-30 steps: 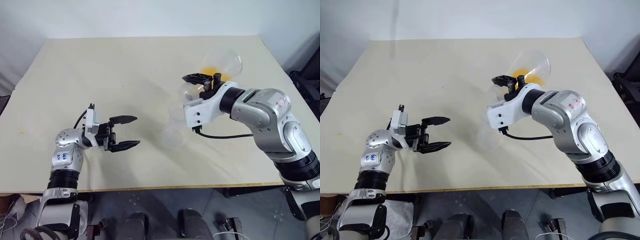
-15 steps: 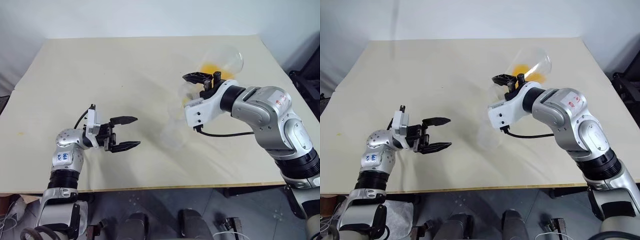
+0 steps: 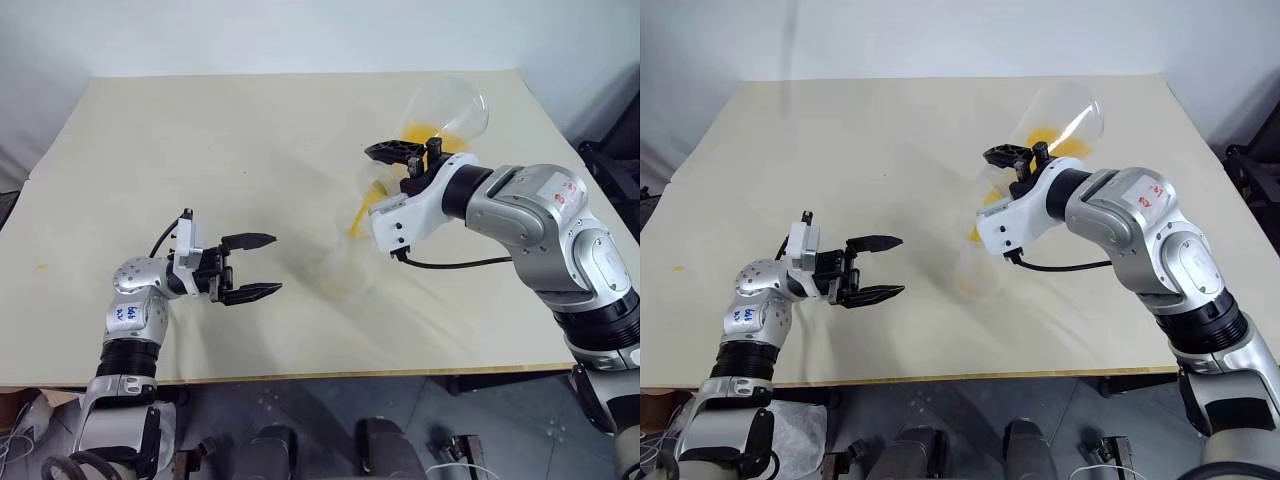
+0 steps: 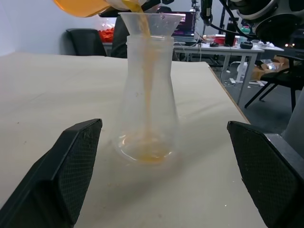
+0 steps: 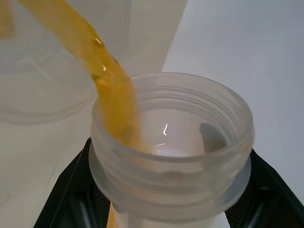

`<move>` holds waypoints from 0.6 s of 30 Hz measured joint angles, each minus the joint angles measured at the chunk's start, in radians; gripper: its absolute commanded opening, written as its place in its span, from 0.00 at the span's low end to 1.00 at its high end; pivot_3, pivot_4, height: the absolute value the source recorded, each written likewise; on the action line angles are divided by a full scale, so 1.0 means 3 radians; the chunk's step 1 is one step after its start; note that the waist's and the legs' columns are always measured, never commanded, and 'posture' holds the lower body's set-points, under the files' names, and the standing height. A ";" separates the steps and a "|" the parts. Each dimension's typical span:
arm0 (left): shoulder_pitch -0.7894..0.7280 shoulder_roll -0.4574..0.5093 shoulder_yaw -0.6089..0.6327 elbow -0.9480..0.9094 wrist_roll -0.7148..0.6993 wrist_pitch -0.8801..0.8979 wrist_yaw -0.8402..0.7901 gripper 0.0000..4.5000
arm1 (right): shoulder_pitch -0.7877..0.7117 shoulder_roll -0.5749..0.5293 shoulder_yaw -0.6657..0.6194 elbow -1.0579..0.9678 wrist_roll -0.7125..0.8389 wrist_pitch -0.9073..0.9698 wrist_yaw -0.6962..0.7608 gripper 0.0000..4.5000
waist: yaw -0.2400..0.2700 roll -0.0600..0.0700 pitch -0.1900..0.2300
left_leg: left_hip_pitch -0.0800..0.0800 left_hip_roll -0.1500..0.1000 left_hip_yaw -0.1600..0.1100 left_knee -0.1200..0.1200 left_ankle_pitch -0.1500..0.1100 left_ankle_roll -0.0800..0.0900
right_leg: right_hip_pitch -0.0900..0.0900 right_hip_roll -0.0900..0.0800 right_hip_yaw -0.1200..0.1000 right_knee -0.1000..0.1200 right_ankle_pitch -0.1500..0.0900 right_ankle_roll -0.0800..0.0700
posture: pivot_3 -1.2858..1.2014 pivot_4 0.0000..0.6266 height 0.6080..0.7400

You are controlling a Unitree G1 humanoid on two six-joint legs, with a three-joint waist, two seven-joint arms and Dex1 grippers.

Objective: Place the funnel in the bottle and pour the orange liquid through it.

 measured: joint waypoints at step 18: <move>0.0002 0.0025 0.0001 0.0000 0.0000 0.0004 0.0006 1.00 | 0.0000 0.0000 0.0000 0.0000 -0.0014 -0.0076 0.0015 0.55 | 0.0000 0.0000 0.0000 | 0.0000 0.0000 0.0000 0.0000 0.0000 0.0000 | 0.0000 0.0000 0.0000 0.0000 0.0000 0.0000 | 0.52 0.24 1.00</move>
